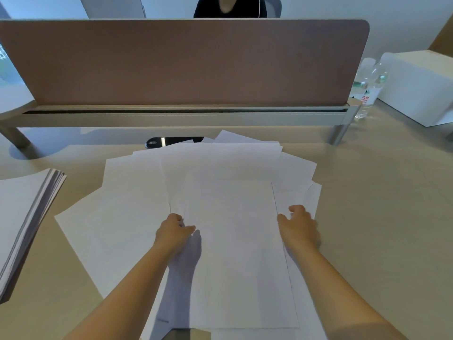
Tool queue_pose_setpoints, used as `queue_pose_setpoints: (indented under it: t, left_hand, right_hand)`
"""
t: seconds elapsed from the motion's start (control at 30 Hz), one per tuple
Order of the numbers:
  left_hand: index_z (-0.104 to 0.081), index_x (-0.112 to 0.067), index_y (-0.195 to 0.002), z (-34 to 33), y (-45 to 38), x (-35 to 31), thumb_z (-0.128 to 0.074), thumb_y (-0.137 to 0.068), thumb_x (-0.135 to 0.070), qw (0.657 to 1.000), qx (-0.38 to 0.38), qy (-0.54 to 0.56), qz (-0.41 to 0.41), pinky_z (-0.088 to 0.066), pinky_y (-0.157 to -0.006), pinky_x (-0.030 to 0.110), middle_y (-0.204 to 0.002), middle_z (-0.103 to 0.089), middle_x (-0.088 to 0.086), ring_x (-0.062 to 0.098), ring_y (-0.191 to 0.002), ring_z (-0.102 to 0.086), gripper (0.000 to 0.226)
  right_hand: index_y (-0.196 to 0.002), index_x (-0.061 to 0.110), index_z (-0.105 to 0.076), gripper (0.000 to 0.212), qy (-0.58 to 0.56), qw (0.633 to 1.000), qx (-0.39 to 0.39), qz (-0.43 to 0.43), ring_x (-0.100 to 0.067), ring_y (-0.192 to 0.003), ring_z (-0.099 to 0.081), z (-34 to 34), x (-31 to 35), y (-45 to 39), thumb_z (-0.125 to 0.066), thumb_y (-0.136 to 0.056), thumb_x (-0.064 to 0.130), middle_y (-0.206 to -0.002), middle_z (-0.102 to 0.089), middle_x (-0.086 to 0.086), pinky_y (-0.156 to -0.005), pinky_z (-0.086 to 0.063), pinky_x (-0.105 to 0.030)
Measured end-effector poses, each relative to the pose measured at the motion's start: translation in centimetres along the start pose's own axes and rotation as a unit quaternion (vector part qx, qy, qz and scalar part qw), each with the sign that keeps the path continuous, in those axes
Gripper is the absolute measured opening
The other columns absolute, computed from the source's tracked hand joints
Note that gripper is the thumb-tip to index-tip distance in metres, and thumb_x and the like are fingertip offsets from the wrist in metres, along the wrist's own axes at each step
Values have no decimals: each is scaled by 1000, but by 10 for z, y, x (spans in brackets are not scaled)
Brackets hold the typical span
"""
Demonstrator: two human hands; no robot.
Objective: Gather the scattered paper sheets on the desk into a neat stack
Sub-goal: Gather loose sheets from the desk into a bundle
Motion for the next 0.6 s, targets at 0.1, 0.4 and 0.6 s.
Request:
queue_pose_setpoints:
  t: [0.1,0.4,0.6]
  left_hand:
    - [-44,-7,-129,14,-5,6,-59,-86,-29,995,-66,-72,37,-37,-99,40,-131,-46,14,35,-123,-43,50]
    - [-35,3,-129,-8,-2,3,-68,-79,-15,990,-18,125,65,-47,-84,39,-126,-48,18,37,-105,-55,63]
    - [-52,-3,-69,-3,-3,16,-63,-81,-5,991,51,88,85,-46,-63,30,-78,-57,16,30,-71,-55,17]
  right_hand:
    - [-136,12,-34,52,74,994,-45,-62,-31,-130,-31,23,-20,0,-50,-88,25,-140,-35,-11,-109,-26,-44]
    - [-135,5,-29,50,-34,997,61,24,-28,-106,-53,-25,11,1,-48,-90,16,-130,-46,-13,-70,-41,-27]
    - [-102,9,-51,15,-53,988,145,13,-14,-62,-46,-42,11,-9,-50,-87,6,-72,-48,-1,-50,-34,-21]
Point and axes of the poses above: each hand's wrist, its own y-axis away from the middle knuckle, its own z-axis out of the back of the hand, x = y × z, the point moved 8 cm from there along -y, towards the middle knuckle
